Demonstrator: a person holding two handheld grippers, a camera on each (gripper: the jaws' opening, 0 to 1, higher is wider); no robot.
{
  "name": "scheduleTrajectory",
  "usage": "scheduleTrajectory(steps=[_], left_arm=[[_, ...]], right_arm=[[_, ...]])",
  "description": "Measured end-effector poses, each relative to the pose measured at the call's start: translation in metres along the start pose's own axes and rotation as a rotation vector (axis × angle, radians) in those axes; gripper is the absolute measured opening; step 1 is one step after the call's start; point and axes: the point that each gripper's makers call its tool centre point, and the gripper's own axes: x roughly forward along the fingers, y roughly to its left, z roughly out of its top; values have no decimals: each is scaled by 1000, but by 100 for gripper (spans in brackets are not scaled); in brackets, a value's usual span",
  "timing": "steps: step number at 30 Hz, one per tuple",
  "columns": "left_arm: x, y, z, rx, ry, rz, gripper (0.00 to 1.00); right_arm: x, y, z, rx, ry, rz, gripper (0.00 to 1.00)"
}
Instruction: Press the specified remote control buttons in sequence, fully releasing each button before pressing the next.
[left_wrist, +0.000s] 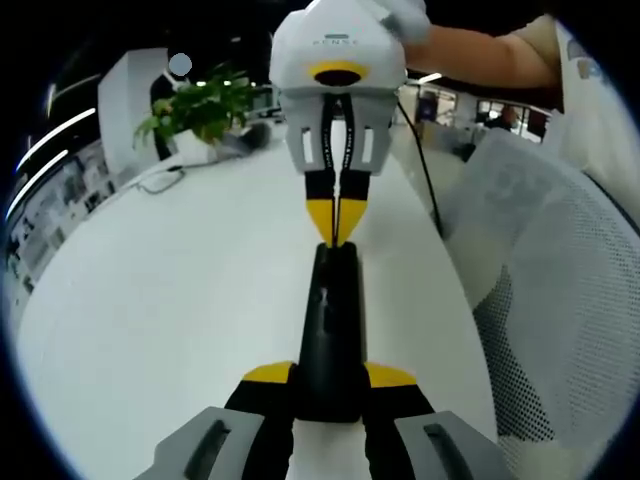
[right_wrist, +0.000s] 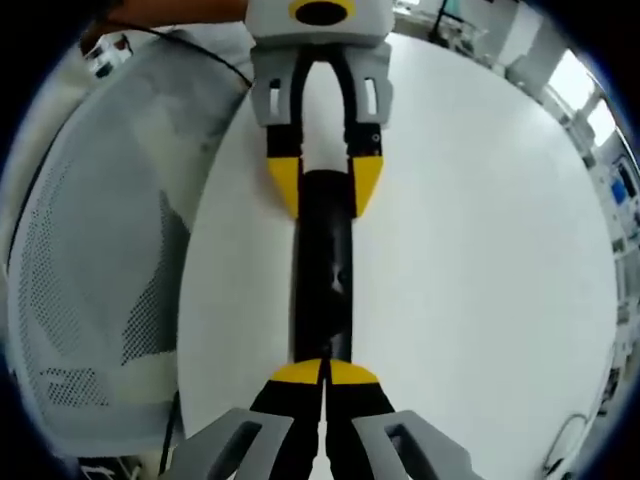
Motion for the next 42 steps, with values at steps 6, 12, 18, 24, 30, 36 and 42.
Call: scheduleTrajectory(steps=[6, 12, 18, 24, 30, 36, 42], left_arm=[[-1, 0, 1, 1, 0, -1, 24], [-1, 1, 0, 1, 0, 0, 24], [0, 1, 0, 2, 3, 0, 24], [0, 1, 0, 2, 3, 0, 24], [1, 0, 0, 2, 2, 0, 24], [1, -1, -1, 4, 3, 0, 24], [2, -1, -1, 3, 4, 0, 24]], right_arm=[[-1, 1, 0, 20, 10, 2, 0], [-4, 1, 0, 22, -13, -4, 0], [-10, 1, 0, 39, -39, -8, 0], [-18, 2, 3, 32, -44, -16, 0], [-20, -1, 6, 22, -47, -22, 0], [-22, -3, 9, 10, -45, -20, 0], [-22, -4, 12, -4, -41, -21, 0]])
